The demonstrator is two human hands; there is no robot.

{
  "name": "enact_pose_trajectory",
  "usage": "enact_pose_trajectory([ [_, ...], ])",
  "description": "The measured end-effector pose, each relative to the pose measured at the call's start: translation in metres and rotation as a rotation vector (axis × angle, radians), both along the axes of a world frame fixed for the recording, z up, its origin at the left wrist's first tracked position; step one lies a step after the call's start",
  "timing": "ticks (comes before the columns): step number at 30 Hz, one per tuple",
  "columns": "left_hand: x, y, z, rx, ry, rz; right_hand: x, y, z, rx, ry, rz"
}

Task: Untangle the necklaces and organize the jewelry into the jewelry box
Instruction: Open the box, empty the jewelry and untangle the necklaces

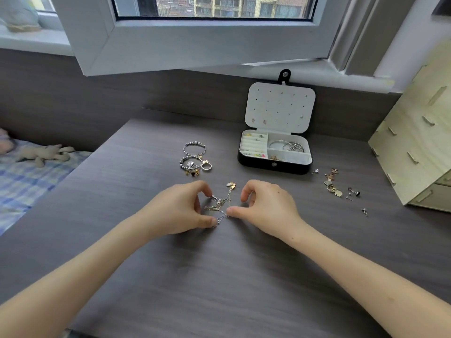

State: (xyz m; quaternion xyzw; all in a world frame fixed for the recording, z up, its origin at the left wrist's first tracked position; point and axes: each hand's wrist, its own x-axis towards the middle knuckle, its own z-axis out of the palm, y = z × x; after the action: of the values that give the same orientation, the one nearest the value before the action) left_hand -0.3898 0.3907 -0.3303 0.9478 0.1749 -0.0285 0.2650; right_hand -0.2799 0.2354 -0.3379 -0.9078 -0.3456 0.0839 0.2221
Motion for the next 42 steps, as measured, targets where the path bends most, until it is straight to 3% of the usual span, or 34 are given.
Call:
enact_pose_trajectory([
  [5,0.004,0.002,0.000,0.076,-0.050,-0.013,0.000,-0.012,0.003,-0.039,0.027,0.080],
  [11,0.006,0.000,-0.002,0.407,-0.023,-0.033,0.002,-0.020,0.007,-0.084,0.046,0.119],
  [21,0.008,0.013,-0.008,0.515,-0.017,0.025,0.009,-0.029,0.017,-0.154,0.120,0.180],
  [30,0.018,0.008,0.004,0.435,-0.179,0.035,0.033,-0.044,0.026,-0.029,0.221,0.136],
  [37,0.074,-0.022,0.021,0.299,-0.506,-0.125,0.111,-0.062,0.040,0.128,-0.148,-0.266],
  [42,0.131,-0.044,0.024,0.223,-0.499,-0.191,0.160,-0.038,0.038,-0.028,-0.181,-0.242],
])
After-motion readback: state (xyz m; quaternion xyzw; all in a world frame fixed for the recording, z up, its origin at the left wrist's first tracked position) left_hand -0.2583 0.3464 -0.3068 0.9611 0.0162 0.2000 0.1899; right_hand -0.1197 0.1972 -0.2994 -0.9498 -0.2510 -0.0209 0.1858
